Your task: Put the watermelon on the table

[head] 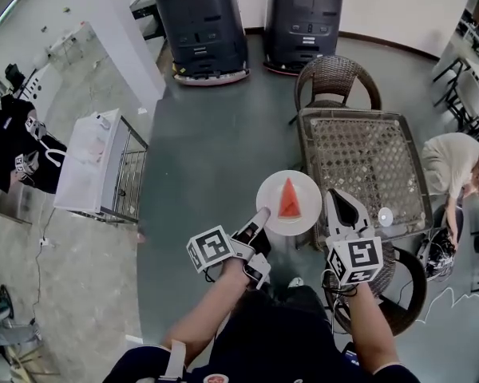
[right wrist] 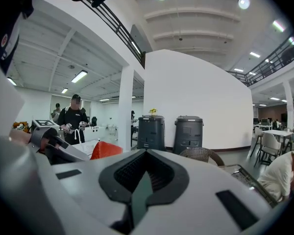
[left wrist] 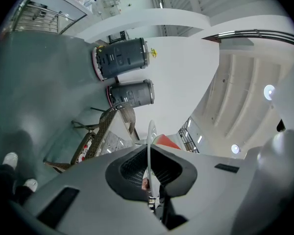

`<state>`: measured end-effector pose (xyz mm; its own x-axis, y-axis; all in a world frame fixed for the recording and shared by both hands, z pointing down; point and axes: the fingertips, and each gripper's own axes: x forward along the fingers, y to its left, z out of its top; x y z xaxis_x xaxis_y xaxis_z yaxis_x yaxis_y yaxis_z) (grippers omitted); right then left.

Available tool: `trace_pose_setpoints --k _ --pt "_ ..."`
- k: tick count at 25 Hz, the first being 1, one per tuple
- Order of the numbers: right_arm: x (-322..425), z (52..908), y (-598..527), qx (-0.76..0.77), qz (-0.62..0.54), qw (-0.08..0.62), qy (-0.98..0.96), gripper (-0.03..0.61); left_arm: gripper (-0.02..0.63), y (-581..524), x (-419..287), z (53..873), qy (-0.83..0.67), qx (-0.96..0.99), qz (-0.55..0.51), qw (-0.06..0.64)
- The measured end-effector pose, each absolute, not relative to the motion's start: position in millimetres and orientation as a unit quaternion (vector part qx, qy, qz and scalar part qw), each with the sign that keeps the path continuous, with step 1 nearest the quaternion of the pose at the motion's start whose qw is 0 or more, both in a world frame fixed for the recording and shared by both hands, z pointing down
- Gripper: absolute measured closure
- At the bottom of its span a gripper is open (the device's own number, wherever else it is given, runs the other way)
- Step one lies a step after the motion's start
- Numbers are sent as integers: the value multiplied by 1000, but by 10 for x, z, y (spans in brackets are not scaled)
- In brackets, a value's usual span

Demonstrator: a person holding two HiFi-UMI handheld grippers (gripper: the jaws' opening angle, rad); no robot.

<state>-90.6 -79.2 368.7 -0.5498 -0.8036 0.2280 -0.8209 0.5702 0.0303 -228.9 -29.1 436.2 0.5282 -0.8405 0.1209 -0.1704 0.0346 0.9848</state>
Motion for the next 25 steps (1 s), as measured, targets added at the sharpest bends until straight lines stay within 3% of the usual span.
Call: trace_pose_setpoints --k 15,25 --pt "-408 3784 -1498 473 38 99 -875 575 601 -1063 -1769 4558 -389 645 -253 607" --pt "216 4131 -1989 503 76 98 -855 575 601 -1729 -1158 5133 -380 646 -212 628"
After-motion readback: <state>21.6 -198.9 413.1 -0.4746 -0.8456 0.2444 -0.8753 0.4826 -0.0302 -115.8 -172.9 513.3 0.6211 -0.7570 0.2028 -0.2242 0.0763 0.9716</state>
